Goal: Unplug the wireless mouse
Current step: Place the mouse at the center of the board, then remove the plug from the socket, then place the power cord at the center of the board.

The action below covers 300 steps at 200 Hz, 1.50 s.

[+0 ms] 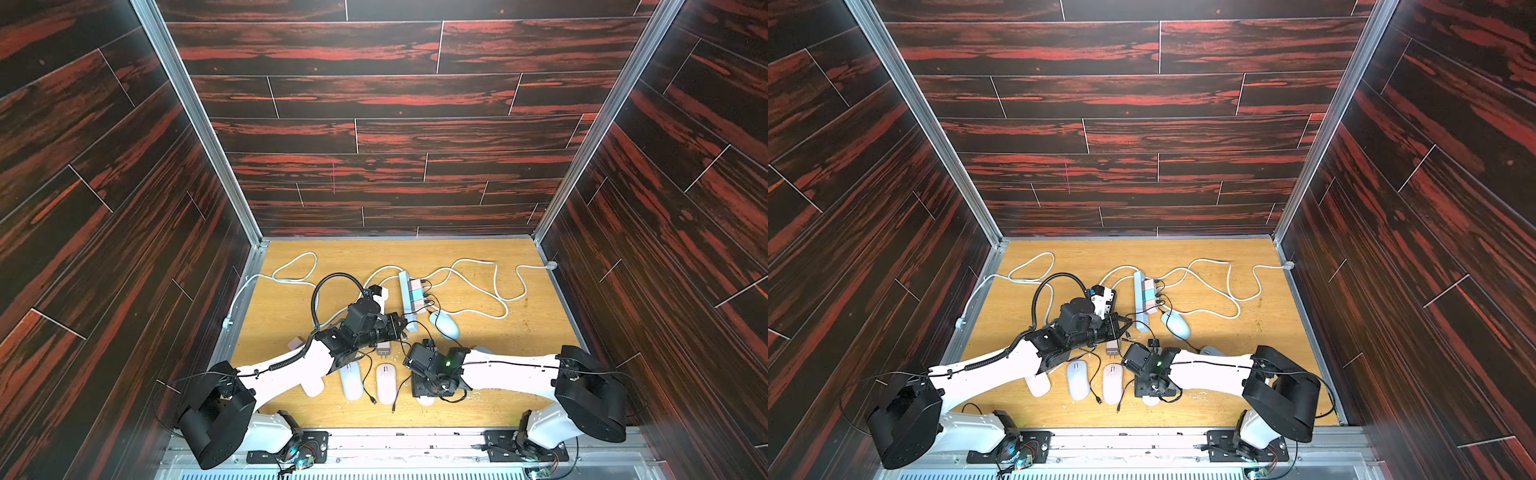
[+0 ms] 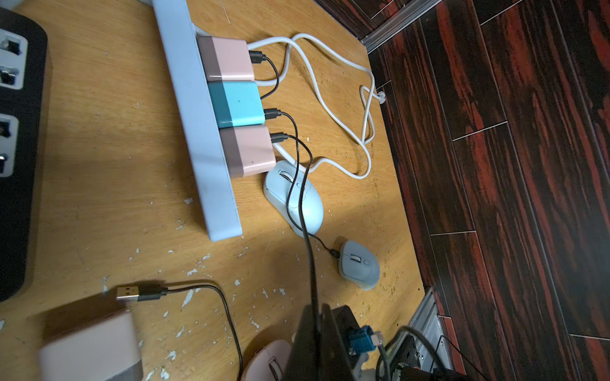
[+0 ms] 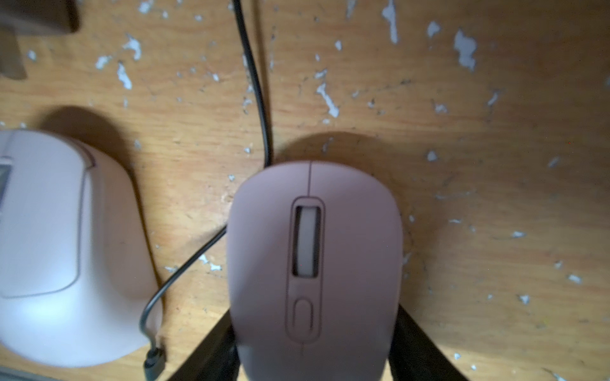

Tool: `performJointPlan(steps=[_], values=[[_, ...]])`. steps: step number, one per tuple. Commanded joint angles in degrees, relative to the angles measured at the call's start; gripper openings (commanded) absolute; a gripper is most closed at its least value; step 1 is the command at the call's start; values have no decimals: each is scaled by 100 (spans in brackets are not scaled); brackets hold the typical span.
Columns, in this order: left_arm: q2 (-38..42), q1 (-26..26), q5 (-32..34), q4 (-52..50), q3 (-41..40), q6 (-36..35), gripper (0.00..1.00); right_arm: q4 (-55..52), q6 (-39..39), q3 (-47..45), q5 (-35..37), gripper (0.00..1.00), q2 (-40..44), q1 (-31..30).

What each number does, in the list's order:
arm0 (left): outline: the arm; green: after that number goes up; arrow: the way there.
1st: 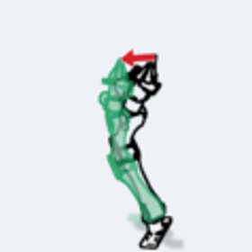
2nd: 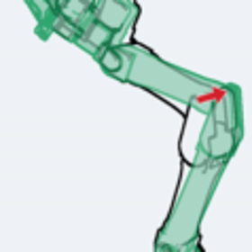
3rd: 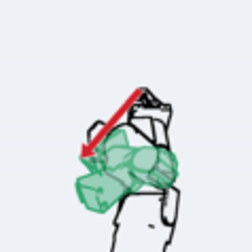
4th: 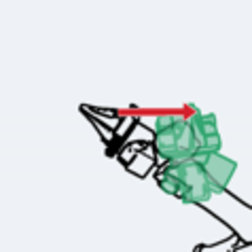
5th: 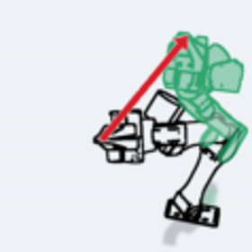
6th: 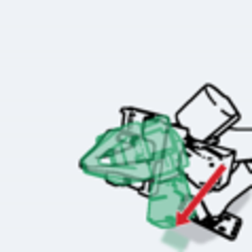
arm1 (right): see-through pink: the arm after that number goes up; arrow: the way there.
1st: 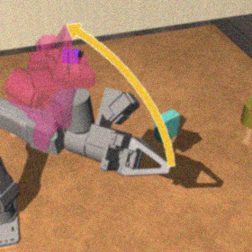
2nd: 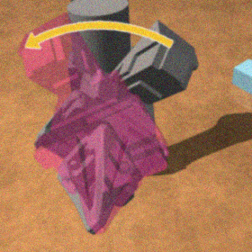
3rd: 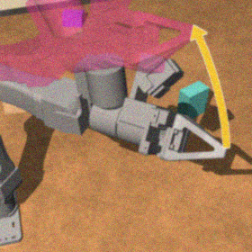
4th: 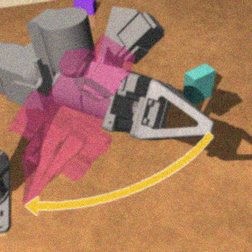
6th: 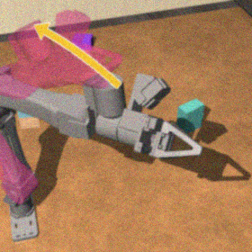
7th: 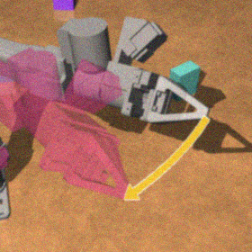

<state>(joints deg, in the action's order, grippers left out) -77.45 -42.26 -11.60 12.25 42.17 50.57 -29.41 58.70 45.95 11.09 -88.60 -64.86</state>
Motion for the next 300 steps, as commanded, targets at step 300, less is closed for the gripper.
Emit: performJointPlan(steps=[300], values=[[-185,-381,-308,-1386,676,-1493,0,3959,-787,-611,-3412,67,1116,4133]])
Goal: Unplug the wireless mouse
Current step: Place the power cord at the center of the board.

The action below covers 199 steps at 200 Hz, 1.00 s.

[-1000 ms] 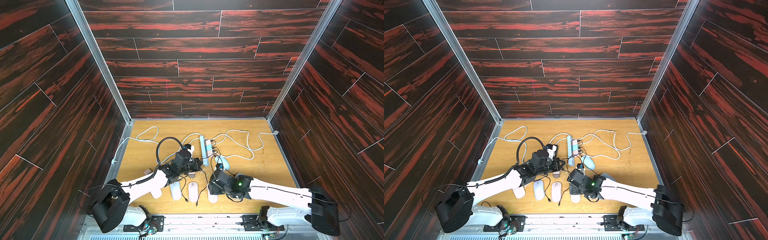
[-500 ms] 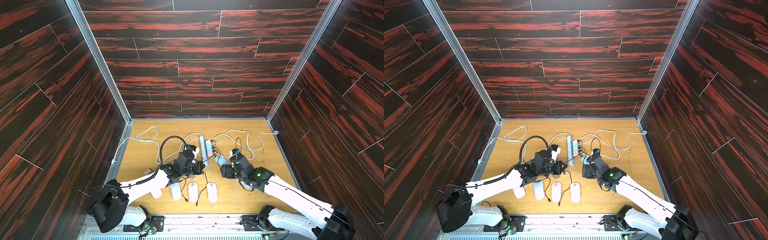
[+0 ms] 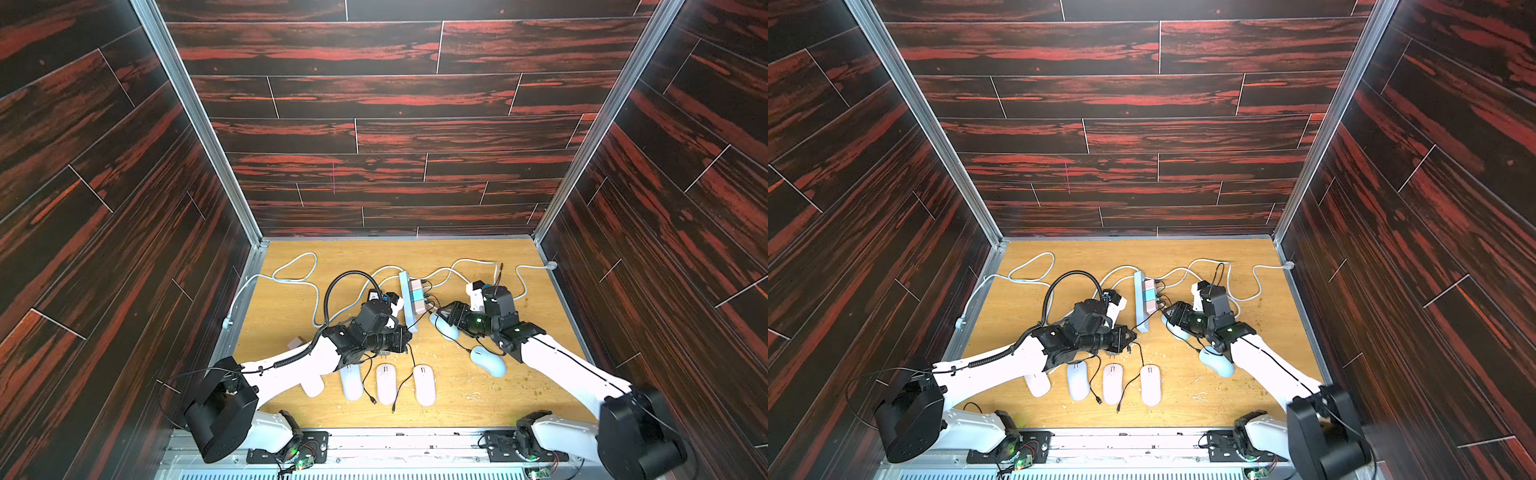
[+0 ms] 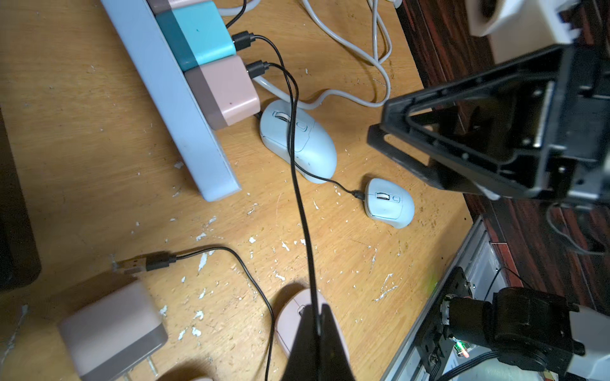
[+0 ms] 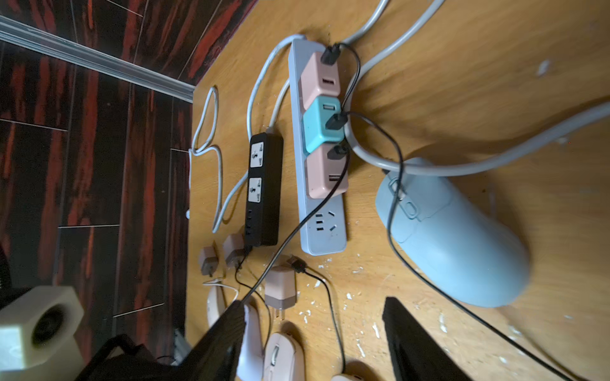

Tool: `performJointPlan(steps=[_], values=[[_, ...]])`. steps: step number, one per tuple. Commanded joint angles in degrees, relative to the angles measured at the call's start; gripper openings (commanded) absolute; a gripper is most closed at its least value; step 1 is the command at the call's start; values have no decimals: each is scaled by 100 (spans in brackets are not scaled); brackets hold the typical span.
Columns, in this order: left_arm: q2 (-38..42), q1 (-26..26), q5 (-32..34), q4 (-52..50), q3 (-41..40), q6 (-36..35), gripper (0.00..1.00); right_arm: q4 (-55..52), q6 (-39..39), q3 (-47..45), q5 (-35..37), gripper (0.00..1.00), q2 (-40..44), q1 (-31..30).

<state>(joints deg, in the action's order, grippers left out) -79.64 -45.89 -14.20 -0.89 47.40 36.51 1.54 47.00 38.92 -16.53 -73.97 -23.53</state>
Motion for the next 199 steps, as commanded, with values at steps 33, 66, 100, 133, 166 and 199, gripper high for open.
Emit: performJointPlan(steps=[33,66,100,133,166,199], values=[[40,-25,-112,-43,148,-64,0,993,448,248,-447,63,-848,-3],[62,-24,-163,-83,158,-100,0,1441,642,274,-520,63,-1315,-3],[80,-28,-241,-138,176,-140,0,1698,749,460,-541,63,-1723,-2],[140,-25,-207,-175,169,-153,0,1773,725,716,-654,60,-2120,-3],[172,-23,-159,-197,158,-153,0,1621,671,953,-566,58,-2463,-3],[141,-23,-162,-228,208,-171,0,1313,627,1141,-449,58,-2673,-1]])
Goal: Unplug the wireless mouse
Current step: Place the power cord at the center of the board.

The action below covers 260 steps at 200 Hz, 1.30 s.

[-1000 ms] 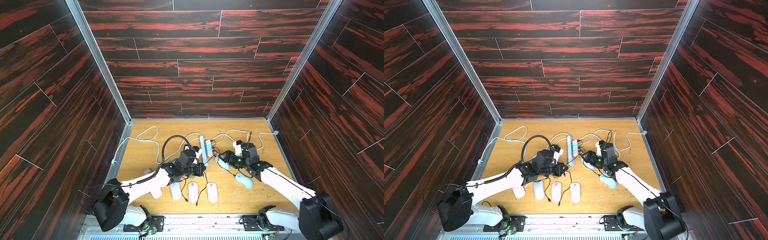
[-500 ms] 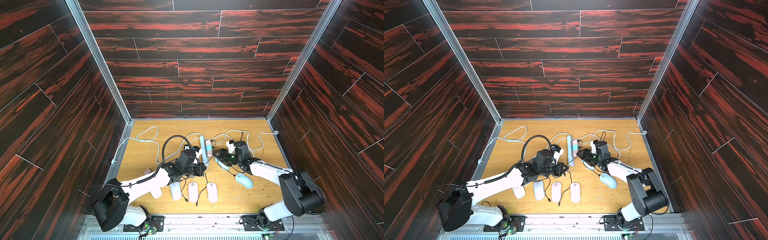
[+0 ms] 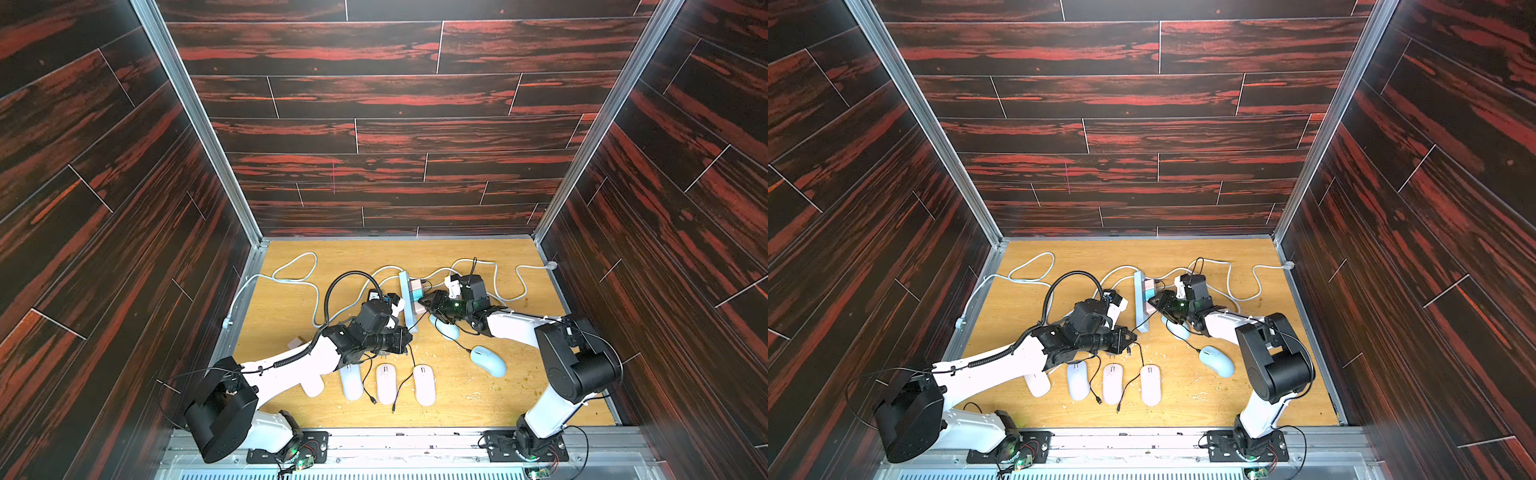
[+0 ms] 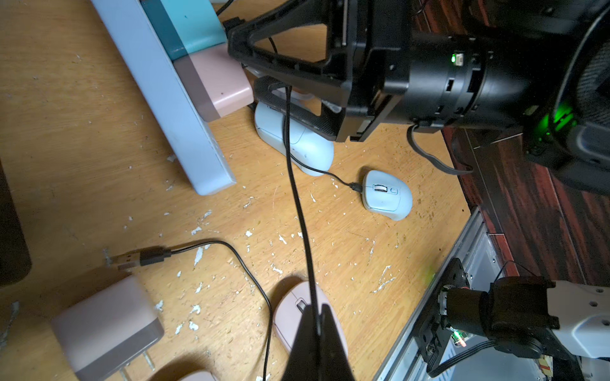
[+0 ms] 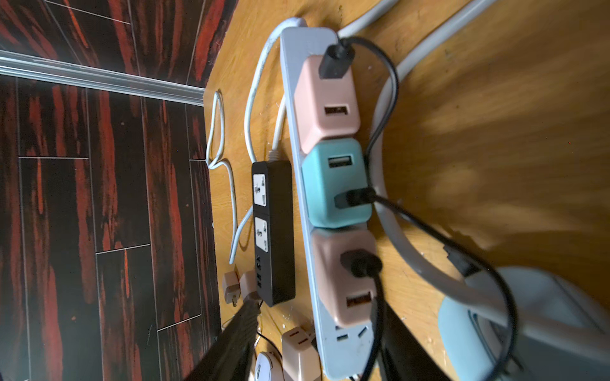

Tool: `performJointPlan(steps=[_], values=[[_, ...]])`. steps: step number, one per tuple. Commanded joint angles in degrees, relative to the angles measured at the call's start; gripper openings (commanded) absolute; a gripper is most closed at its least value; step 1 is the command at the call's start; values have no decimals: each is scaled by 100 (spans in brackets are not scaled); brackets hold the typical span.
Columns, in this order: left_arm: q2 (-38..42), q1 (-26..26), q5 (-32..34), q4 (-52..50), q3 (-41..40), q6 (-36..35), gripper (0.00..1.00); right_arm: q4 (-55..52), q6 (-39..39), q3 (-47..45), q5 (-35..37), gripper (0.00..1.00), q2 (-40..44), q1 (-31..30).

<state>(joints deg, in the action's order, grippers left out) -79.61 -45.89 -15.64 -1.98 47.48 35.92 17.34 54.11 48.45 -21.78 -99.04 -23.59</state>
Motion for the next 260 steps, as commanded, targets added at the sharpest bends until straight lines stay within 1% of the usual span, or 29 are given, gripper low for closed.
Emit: performJointPlan(steps=[1,18,48,104,189,242,260], values=[[139,-20,-23,-119,195,-112,0,-276,-88,194,76,58,-167,9],[139,-25,-1,-119,199,-119,0,-354,-135,265,33,58,-263,4],[122,-23,-7,-119,212,-117,0,-168,-120,332,-329,56,-468,6],[43,-19,-39,-105,286,-112,0,5,-205,376,-675,54,-597,5],[58,-25,-62,-118,283,-83,0,-48,-399,528,-586,48,-846,4],[60,-25,-45,-202,323,-110,0,23,-489,508,-538,40,-806,6],[56,-21,-28,-206,322,-112,0,55,-498,460,-538,35,-748,2]])
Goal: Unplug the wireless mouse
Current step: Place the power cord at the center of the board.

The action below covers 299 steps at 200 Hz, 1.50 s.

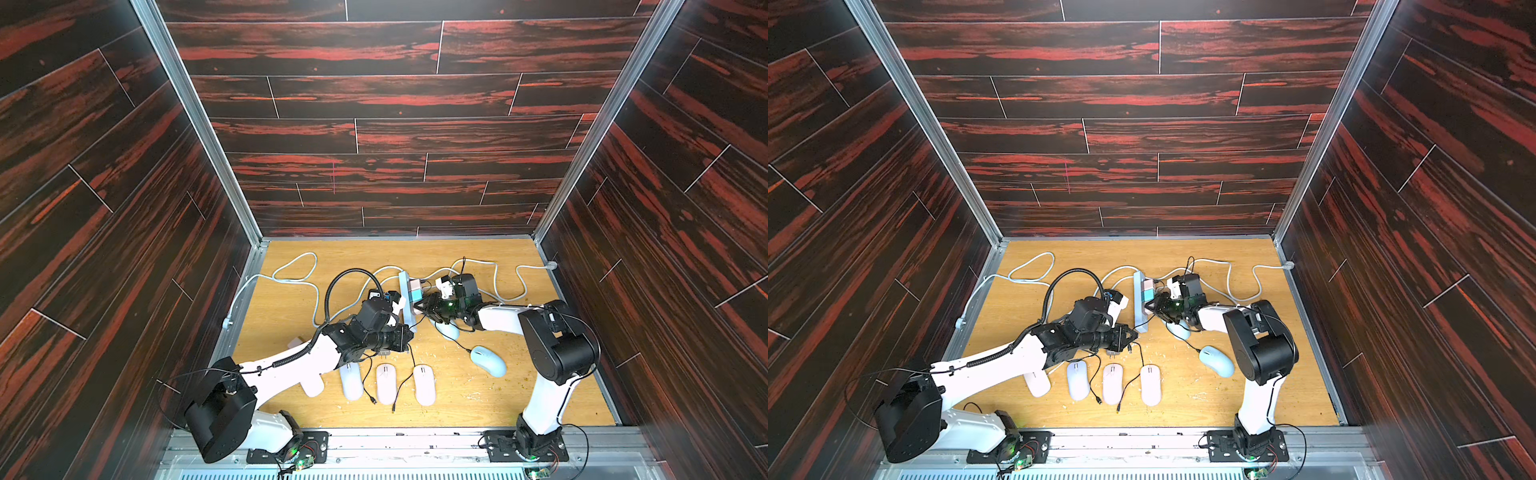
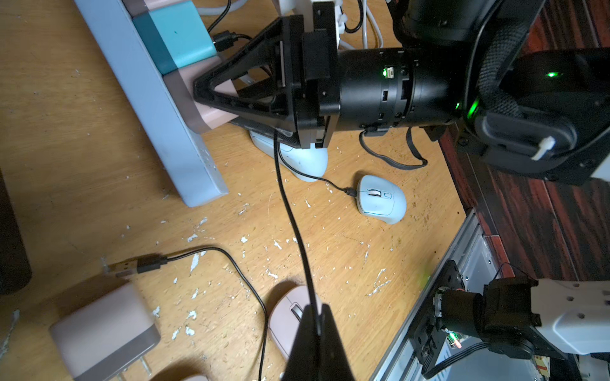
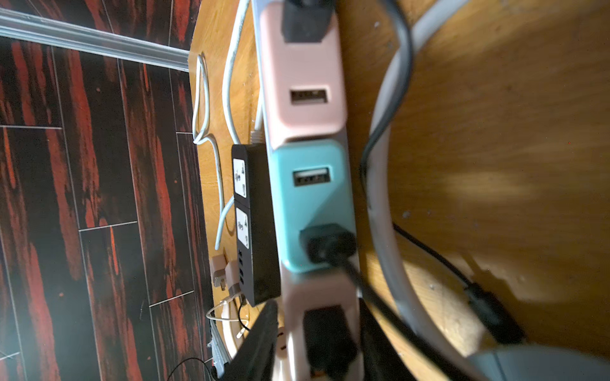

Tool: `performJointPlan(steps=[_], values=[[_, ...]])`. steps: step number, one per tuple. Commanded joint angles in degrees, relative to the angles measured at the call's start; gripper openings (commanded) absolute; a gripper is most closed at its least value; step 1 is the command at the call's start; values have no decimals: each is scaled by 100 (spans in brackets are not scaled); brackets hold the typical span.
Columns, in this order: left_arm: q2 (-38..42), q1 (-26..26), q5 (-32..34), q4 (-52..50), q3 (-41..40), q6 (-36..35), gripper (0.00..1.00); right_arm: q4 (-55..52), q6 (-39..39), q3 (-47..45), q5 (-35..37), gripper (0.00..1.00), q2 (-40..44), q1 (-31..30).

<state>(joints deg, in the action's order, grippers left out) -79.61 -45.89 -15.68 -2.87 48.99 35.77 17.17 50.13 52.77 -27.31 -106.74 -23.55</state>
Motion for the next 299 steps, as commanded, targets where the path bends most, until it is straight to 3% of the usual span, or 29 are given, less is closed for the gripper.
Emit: performJointPlan(steps=[1,18,50,61,73,102,149,180,266,299], values=[[58,-23,-23,-117,172,-101,0,74,-100,25,15,35,26,-1],[-19,-23,-93,-121,189,-114,2,59,-117,5,24,30,75,0],[-36,6,-74,-272,246,-260,52,42,-134,13,28,26,126,0],[68,88,135,-400,265,-336,63,16,-153,14,33,25,137,6],[193,257,290,-441,241,-347,68,4,-169,5,33,25,152,6],[187,455,1217,-243,207,-254,66,108,-104,-56,-6,23,149,5],[-988,536,1353,-763,1066,-396,65,303,175,-130,-89,20,219,0],[-1461,688,1172,-240,1028,-133,65,320,251,-136,-62,18,268,0],[-2869,801,763,-9,1803,119,64,269,297,-65,-95,17,342,1],[-3134,836,517,91,1928,252,51,272,304,-65,-107,16,351,-1]])
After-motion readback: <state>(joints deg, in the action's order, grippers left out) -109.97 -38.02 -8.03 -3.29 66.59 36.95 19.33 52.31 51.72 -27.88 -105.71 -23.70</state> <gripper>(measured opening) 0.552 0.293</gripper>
